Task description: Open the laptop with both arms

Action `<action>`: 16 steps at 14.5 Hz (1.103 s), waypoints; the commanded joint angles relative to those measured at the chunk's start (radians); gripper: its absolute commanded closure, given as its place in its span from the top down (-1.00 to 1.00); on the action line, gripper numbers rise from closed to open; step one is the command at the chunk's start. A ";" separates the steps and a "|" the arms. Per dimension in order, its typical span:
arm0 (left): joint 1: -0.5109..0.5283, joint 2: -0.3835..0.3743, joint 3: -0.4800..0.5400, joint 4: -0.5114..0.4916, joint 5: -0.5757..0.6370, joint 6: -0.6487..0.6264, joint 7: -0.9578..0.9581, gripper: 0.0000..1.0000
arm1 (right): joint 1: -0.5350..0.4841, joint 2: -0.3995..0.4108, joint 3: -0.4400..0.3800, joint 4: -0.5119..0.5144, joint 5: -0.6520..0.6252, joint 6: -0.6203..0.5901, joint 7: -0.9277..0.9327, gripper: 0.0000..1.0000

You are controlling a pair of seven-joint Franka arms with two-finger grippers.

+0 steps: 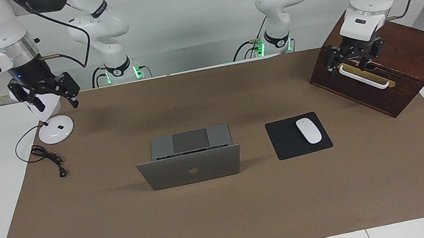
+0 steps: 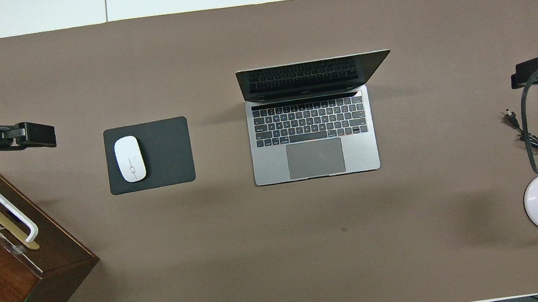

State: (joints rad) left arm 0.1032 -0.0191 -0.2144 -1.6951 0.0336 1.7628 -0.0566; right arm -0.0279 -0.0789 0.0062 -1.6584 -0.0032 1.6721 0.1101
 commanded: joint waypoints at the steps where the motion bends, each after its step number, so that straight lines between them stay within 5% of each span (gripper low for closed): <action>1: 0.007 -0.005 0.018 -0.008 -0.007 0.044 0.023 1.00 | 0.005 0.002 -0.008 0.003 0.002 0.011 -0.015 1.00; 7: 0.009 -0.005 0.032 -0.012 -0.047 0.064 -0.035 1.00 | 0.005 0.004 -0.008 0.003 0.002 0.011 -0.015 1.00; 16: 0.006 -0.007 0.043 0.003 -0.043 -0.155 -0.028 1.00 | 0.005 0.004 -0.006 0.005 -0.001 0.014 -0.015 1.00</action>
State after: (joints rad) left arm 0.1105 -0.0177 -0.1780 -1.6953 -0.0014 1.6695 -0.0833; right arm -0.0279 -0.0789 0.0062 -1.6584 -0.0032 1.6722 0.1101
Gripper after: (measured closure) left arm 0.000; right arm 0.000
